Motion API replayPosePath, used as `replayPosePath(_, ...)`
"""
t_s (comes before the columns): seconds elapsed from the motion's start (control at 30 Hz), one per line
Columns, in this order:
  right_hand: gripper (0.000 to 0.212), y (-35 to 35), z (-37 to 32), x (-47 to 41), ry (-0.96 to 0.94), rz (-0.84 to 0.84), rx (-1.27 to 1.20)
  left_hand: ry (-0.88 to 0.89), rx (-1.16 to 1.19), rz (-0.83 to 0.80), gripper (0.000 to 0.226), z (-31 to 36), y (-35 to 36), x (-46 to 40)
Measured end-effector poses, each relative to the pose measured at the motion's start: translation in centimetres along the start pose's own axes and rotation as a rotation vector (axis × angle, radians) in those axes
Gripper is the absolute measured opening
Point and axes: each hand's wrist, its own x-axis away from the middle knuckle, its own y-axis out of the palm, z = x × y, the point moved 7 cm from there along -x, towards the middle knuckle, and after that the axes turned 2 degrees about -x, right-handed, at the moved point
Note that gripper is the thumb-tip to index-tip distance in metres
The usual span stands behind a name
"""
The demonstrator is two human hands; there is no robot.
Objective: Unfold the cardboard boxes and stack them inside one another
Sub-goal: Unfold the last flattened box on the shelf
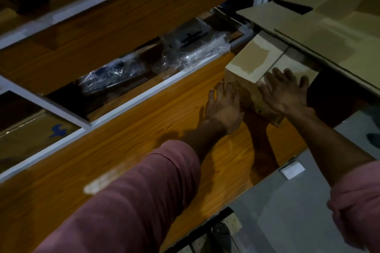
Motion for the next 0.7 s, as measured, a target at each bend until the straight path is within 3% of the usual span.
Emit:
replayPosePath(0.13,0.088,0.8,-1.7,0.9,-0.026,-0.017,0.033,0.026,-0.062,0.037,0.079,0.3,-0.7,-1.8)
replayPosePath(0.37,0.072,2.1,-7.4,4.1,-0.142,-0.034,0.033,0.028,-0.034,-0.069,0.085,-1.5,0.1,-1.5)
replayPosePath(0.6,0.068,2.5,-12.9,8.2,-0.289,-0.016,-0.039,-0.09,-0.028,-0.104,0.105,-5.7,1.7,4.3)
replayPosePath(0.7,0.066,2.9,-16.3,10.7,-0.37,-0.044,-0.073,-0.159,0.002,-0.085,0.1,-8.0,2.1,8.6)
